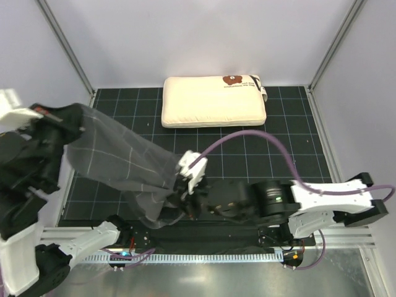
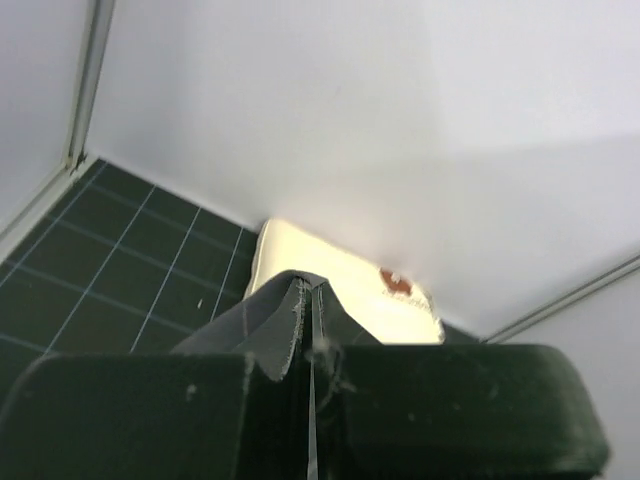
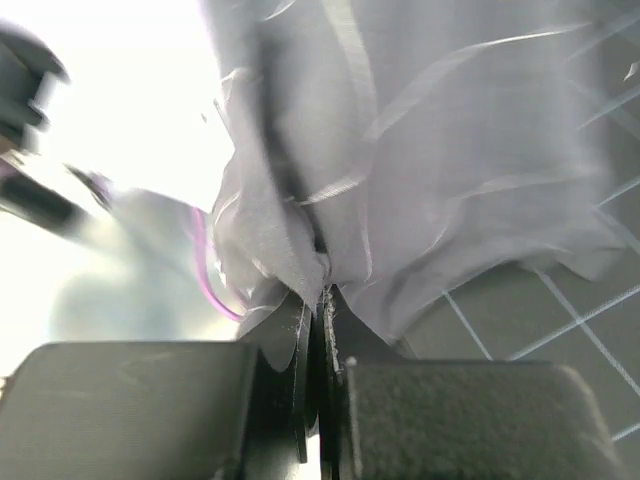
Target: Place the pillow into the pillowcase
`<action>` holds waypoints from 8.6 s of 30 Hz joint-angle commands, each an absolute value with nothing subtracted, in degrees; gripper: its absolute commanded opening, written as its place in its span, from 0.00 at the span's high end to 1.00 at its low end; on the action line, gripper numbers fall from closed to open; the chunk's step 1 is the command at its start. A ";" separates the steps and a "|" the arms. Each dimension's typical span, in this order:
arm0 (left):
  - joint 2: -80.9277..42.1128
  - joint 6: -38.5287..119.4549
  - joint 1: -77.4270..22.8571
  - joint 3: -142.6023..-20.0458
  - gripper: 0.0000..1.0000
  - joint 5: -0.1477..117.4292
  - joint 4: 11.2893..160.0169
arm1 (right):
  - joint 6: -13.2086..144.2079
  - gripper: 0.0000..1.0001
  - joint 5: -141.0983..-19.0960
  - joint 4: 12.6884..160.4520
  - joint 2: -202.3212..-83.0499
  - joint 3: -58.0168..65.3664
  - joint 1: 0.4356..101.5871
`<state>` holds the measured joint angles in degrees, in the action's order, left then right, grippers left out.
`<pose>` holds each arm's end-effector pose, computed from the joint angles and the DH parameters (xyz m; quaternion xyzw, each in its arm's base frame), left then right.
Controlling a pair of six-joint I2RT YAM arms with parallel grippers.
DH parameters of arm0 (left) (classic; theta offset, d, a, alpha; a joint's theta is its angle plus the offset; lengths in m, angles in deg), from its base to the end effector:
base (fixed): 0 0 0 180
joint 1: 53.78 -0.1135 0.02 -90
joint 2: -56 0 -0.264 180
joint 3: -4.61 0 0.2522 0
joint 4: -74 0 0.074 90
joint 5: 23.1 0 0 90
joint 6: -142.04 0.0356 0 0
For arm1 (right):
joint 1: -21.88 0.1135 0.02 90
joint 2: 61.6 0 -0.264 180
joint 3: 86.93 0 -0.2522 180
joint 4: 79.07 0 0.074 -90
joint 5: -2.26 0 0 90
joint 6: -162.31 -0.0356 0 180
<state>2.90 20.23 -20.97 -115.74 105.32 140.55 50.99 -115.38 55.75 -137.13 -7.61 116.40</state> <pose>0.0632 -0.0144 0.5584 -0.2283 0.6657 -0.1636 0.6914 -0.0057 0.2819 0.4402 -0.3644 0.7204 0.3678 0.4615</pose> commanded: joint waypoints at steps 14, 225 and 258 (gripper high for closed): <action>-28.50 18.57 -21.35 -110.76 1.00 84.76 121.97 | 40.42 0.96 -105.59 41.99 -114.88 7.20 74.73; -26.89 19.26 -20.31 -75.88 0.00 68.10 109.37 | 53.68 0.12 -118.57 48.69 -182.09 -18.33 42.10; -34.88 19.70 10.99 -77.71 0.22 75.00 133.55 | 51.04 0.96 -95.21 51.31 -130.52 8.64 27.77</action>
<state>-34.22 21.32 10.53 -76.62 76.33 129.97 52.02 -94.83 49.78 -134.84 8.44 28.71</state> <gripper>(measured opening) 0.793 0.103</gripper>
